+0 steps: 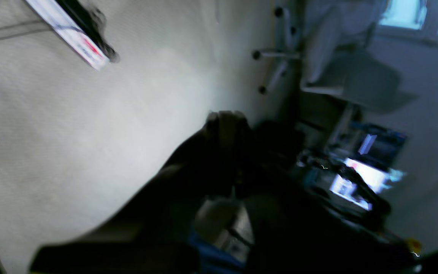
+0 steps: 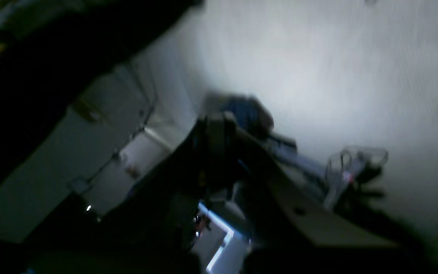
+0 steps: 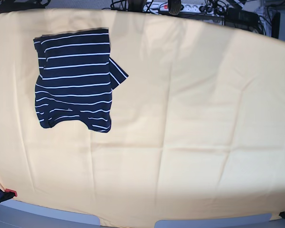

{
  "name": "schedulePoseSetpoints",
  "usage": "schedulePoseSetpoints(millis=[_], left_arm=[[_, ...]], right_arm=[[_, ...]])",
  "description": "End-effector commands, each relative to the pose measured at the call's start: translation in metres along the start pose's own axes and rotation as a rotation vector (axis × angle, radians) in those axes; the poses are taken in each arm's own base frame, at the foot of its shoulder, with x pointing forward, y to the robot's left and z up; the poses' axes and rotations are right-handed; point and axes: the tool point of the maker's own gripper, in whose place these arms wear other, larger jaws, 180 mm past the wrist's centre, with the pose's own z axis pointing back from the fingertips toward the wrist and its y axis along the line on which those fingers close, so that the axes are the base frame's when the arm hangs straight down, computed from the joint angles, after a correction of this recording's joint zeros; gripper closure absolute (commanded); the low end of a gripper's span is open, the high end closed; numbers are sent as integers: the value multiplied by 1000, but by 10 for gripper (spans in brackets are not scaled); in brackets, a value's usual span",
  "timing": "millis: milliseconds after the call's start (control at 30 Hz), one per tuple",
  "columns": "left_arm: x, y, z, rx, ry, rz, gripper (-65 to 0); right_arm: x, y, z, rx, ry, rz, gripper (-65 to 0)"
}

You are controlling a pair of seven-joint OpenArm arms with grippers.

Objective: Fold the T-shirt properly

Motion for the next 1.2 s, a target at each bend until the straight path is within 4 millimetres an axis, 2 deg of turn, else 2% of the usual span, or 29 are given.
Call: schedulePoseSetpoints(millis=[0, 167, 400, 633, 800, 967, 1100, 1167], left_arm=[[-9, 1, -6, -8, 20, 28, 0], [-8, 54, -38, 67, 38, 115, 0], [4, 127, -77, 166, 33, 210, 0], [23, 181, -111, 215, -79, 336, 0], [48, 221, -113, 323, -221, 309, 0], [71, 255, -104, 445, -340, 215, 0], [75, 284, -100, 639, -432, 210, 0], [77, 291, -103, 715, -482, 222, 0]], right_arm=[[-5, -3, -3, -1, 25, -1, 0], [15, -26, -33, -16, 40, -10, 0], [65, -58, -60, -62, -52, -21, 0], [105, -94, -85, -179, -104, 46, 0], [125, -103, -108, -225, -96, 140, 0], [154, -130, -124, -437, -168, 183, 0], [179, -142, -131, -620, -262, 258, 0], [188, -141, -135, -667, -314, 301, 0]])
